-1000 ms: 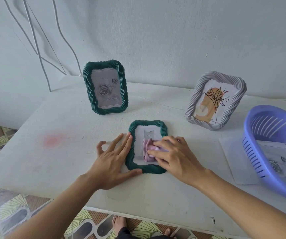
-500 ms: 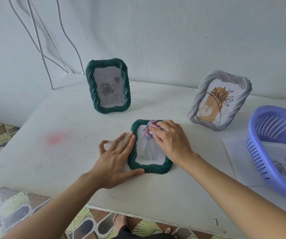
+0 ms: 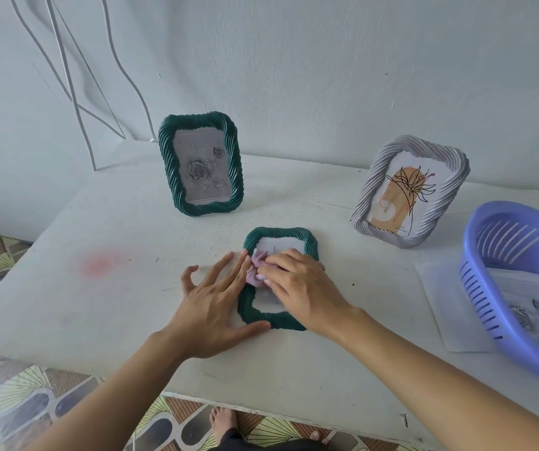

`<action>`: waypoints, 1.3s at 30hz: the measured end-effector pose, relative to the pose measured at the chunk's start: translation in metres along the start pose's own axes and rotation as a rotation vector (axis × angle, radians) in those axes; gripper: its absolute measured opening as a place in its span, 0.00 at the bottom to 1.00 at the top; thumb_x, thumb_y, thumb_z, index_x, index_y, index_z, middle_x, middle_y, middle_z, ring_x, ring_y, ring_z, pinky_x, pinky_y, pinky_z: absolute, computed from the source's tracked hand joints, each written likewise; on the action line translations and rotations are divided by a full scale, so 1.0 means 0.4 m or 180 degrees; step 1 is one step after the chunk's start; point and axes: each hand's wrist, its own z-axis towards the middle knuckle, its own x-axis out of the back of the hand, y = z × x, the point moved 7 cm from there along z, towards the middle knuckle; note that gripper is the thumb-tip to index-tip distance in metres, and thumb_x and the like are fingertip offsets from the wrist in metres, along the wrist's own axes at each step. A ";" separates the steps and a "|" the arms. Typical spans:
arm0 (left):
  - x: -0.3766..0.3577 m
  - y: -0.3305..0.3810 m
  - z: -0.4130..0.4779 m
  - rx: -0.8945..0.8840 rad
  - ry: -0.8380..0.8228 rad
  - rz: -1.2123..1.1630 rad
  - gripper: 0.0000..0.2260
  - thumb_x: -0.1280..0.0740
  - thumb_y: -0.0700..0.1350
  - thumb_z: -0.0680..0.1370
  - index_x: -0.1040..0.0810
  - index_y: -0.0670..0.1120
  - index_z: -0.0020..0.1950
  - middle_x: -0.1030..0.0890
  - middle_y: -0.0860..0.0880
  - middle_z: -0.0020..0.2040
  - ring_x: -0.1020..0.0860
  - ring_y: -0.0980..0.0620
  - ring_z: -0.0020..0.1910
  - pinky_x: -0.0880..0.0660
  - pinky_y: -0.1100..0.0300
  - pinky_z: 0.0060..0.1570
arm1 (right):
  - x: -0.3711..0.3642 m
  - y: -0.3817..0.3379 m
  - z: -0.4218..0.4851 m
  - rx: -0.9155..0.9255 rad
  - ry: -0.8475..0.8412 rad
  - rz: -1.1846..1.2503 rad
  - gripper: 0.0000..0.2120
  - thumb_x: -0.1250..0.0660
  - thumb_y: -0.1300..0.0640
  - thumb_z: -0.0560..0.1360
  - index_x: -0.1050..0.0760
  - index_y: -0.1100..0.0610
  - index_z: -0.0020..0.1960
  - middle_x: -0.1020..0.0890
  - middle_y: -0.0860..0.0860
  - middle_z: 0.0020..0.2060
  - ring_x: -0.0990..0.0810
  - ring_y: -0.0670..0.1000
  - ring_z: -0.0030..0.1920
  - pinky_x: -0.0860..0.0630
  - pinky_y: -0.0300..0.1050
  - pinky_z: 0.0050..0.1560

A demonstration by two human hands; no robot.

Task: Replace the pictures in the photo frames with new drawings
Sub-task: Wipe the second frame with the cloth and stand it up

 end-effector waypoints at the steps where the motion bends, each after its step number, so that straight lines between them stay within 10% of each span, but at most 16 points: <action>1: -0.001 -0.001 0.000 0.0001 -0.0005 0.0004 0.45 0.55 0.80 0.72 0.64 0.57 0.81 0.62 0.60 0.81 0.63 0.58 0.80 0.58 0.40 0.74 | 0.002 -0.012 -0.015 0.0052 -0.0040 0.0038 0.11 0.37 0.55 0.81 0.20 0.55 0.59 0.20 0.49 0.54 0.25 0.53 0.55 0.26 0.49 0.54; 12: 0.004 -0.001 -0.001 -0.0007 -0.0032 0.0030 0.48 0.55 0.80 0.71 0.63 0.53 0.81 0.62 0.60 0.81 0.63 0.58 0.80 0.58 0.41 0.74 | 0.058 0.002 -0.116 0.0160 -0.0178 0.0080 0.10 0.39 0.57 0.78 0.18 0.50 0.51 0.19 0.46 0.53 0.25 0.50 0.56 0.30 0.46 0.57; 25: 0.008 -0.003 -0.001 -0.0019 0.0039 -0.0167 0.47 0.51 0.80 0.71 0.61 0.56 0.82 0.61 0.62 0.80 0.62 0.60 0.79 0.61 0.43 0.74 | 0.022 0.135 -0.016 -0.0471 0.0035 -0.0504 0.16 0.37 0.58 0.80 0.23 0.54 0.66 0.24 0.54 0.69 0.30 0.57 0.72 0.34 0.60 0.72; 39: 0.011 -0.001 0.000 -0.0021 0.0043 -0.0084 0.47 0.53 0.80 0.71 0.67 0.58 0.80 0.62 0.62 0.80 0.63 0.58 0.80 0.59 0.41 0.74 | -0.011 0.047 0.042 -0.0403 0.0301 -0.0241 0.14 0.37 0.58 0.81 0.21 0.58 0.64 0.20 0.52 0.61 0.25 0.55 0.61 0.25 0.52 0.61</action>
